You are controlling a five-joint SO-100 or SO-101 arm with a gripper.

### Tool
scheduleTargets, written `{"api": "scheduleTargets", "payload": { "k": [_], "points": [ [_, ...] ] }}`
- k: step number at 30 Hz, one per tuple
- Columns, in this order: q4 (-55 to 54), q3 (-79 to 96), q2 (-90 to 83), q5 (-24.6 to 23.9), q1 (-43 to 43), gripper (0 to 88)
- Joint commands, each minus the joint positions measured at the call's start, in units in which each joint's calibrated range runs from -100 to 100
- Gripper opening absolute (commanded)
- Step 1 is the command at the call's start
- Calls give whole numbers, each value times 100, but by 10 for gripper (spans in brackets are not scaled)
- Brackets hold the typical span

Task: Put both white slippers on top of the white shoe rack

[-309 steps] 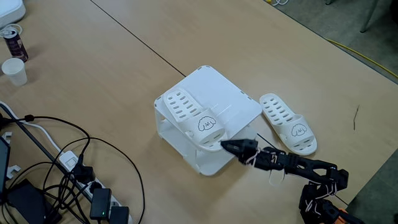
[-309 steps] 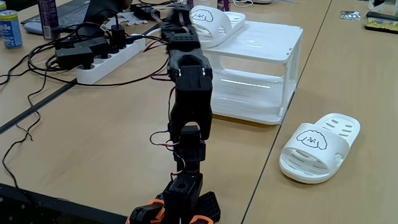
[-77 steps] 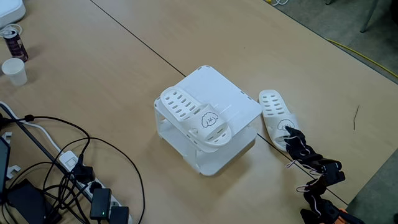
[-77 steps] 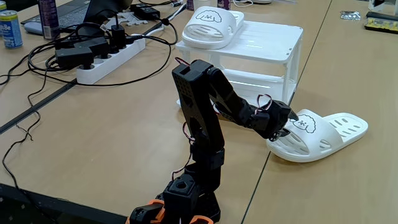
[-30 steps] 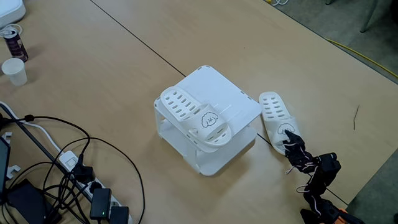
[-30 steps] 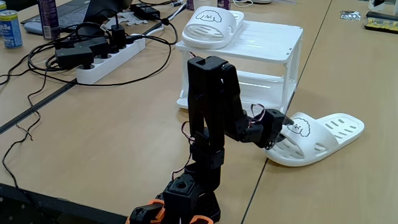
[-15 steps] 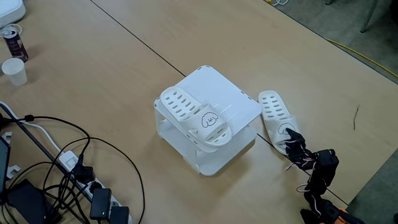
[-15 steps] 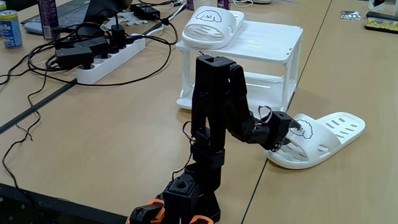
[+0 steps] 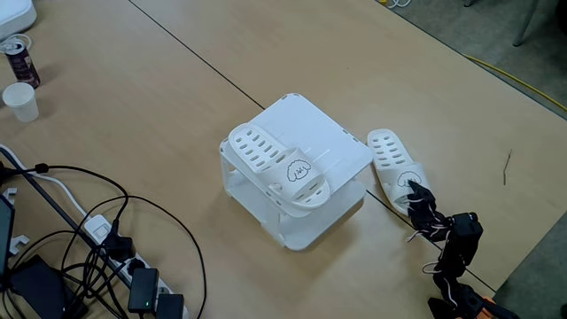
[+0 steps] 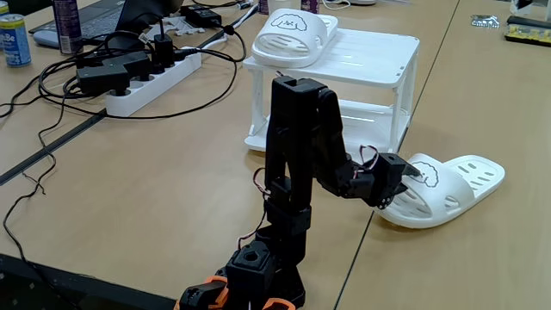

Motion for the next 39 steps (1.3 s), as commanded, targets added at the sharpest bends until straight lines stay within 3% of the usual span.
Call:
{"api": "scheduleTargets", "payload": {
  "k": [1, 8, 16, 31, 39],
  "points": [
    [-19, -99, -581, 42, -100, 8],
    [551, -342, -2054, 42, -34, 8],
    [2673, -1398, -3467, 42, -26, 8],
    [4589, -3752, -3577, 42, -43, 8],
    [4951, -4203, -3568, 42, -306, 8]
  ]
}}
